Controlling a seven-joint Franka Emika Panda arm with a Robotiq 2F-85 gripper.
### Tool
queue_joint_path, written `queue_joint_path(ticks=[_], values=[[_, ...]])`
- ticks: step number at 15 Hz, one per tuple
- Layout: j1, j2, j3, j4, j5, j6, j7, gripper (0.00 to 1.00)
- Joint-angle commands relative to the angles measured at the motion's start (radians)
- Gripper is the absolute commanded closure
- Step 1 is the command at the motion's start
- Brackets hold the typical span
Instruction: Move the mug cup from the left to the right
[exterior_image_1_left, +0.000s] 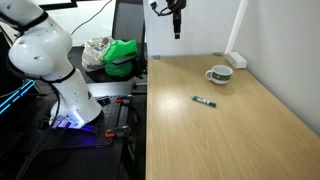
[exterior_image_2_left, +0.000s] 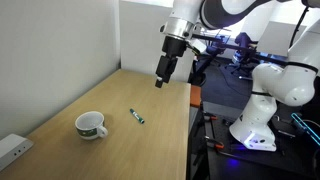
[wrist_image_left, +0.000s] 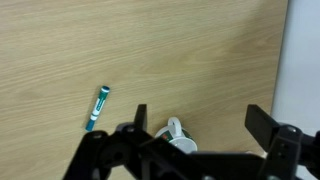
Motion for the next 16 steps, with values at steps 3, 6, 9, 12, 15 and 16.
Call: queue_joint_path(ticks=[3, 6, 9, 12, 15, 16], values=[[-0.014, 0.000, 0.013, 0.002, 0.004, -0.003, -0.003, 0.00], [-0.014, 0.000, 0.013, 0.002, 0.004, -0.003, -0.003, 0.00], [-0.014, 0.000, 0.013, 0.002, 0.004, -0.003, -0.003, 0.00], [-0.020, 0.002, 0.023, -0.001, -0.022, 0.020, 0.012, 0.00], [-0.032, 0.023, 0.041, 0.004, -0.088, 0.081, 0.042, 0.00], [-0.035, 0.037, 0.043, 0.012, -0.105, 0.101, 0.045, 0.00]])
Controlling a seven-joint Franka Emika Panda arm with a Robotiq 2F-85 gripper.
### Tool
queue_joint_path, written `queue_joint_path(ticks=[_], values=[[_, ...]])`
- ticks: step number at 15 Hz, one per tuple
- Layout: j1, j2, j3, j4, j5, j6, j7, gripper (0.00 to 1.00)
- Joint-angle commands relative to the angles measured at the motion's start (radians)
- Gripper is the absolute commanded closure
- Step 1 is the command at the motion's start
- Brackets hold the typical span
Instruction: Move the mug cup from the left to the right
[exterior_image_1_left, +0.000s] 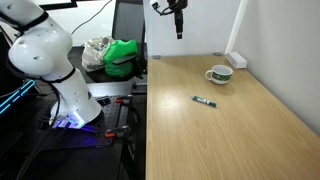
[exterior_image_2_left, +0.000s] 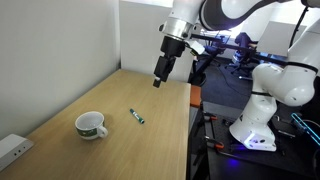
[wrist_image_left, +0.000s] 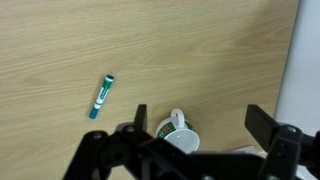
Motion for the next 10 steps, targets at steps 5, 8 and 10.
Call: queue_joint_path(ticks=[5, 8, 10], values=[[-0.044, 0.115, 0.028, 0.053, -0.122, 0.161, 0.055, 0.00], [-0.055, 0.176, 0.022, 0.106, -0.161, 0.164, 0.068, 0.00], [-0.057, 0.215, 0.018, 0.153, -0.172, 0.143, 0.065, 0.00]])
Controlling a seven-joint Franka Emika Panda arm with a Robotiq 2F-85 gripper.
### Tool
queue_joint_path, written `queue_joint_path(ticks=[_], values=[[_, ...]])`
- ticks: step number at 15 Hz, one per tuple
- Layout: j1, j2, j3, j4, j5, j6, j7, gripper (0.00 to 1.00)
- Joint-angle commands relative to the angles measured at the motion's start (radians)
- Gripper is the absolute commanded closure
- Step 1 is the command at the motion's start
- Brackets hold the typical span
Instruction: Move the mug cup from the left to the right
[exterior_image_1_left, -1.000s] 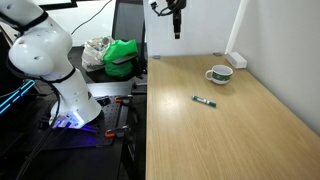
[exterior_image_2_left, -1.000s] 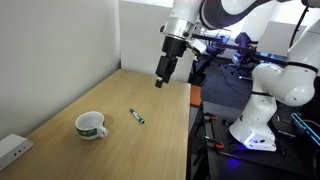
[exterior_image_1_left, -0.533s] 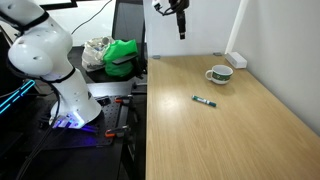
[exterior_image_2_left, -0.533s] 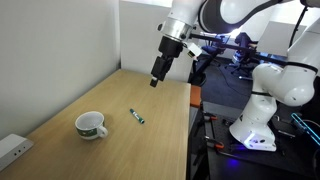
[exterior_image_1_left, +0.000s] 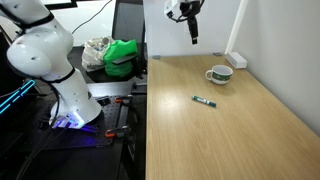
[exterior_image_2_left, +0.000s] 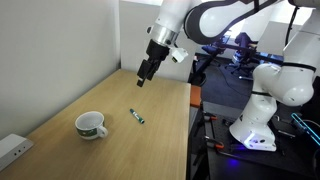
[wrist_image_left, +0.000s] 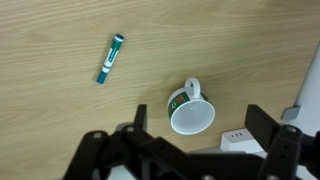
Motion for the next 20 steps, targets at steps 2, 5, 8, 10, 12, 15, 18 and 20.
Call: queue_joint_path(ticks=[2, 5, 8, 10, 12, 15, 18, 20], values=[[-0.016, 0.100, 0.004, 0.129, -0.057, -0.038, 0.039, 0.00], [-0.012, 0.151, 0.001, 0.206, -0.125, -0.094, 0.103, 0.00], [-0.001, 0.206, -0.004, 0.293, -0.154, -0.176, 0.135, 0.00], [0.004, 0.245, -0.007, 0.347, -0.158, -0.217, 0.133, 0.00], [0.008, 0.286, -0.010, 0.393, -0.144, -0.230, 0.112, 0.00], [0.013, 0.354, -0.017, 0.442, -0.141, -0.213, 0.103, 0.00], [0.019, 0.418, -0.028, 0.474, -0.146, -0.186, 0.101, 0.00], [0.024, 0.452, -0.036, 0.488, -0.150, -0.166, 0.090, 0.00]])
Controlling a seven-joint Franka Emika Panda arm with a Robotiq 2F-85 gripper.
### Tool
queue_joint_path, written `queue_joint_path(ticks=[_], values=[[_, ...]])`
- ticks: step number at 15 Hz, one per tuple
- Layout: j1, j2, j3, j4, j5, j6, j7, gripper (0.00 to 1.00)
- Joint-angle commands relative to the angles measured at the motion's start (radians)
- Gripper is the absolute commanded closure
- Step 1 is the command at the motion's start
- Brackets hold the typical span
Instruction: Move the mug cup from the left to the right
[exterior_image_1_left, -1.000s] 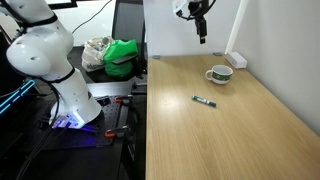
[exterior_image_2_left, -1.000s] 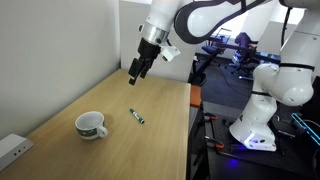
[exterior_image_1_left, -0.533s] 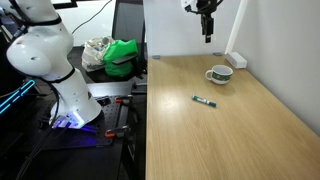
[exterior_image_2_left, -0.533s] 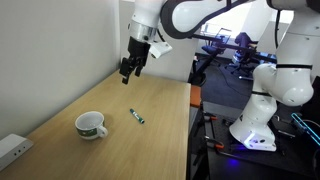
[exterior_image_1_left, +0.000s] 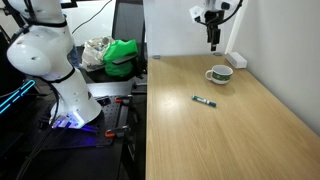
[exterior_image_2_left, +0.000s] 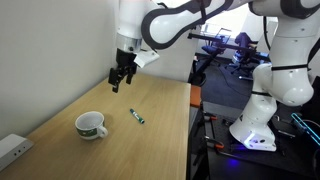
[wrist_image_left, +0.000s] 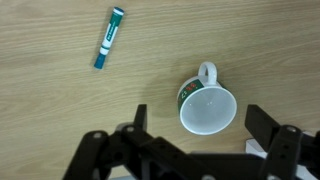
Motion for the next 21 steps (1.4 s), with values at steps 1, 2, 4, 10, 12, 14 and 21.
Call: queue_joint_path(ticks=[1, 2, 4, 10, 12, 14, 21], values=[[0.024, 0.076, -0.028, 0.060, -0.013, 0.030, -0.018, 0.00], [0.024, 0.092, -0.031, 0.068, -0.008, 0.041, -0.026, 0.00], [0.028, 0.127, -0.038, 0.080, -0.010, 0.078, -0.032, 0.00], [0.034, 0.158, -0.054, 0.065, 0.012, 0.104, -0.032, 0.00], [0.036, 0.157, -0.053, 0.066, 0.012, 0.104, -0.032, 0.00], [0.037, 0.156, -0.053, 0.066, 0.012, 0.104, -0.032, 0.00], [0.040, 0.243, -0.066, 0.137, 0.033, 0.185, -0.005, 0.00]])
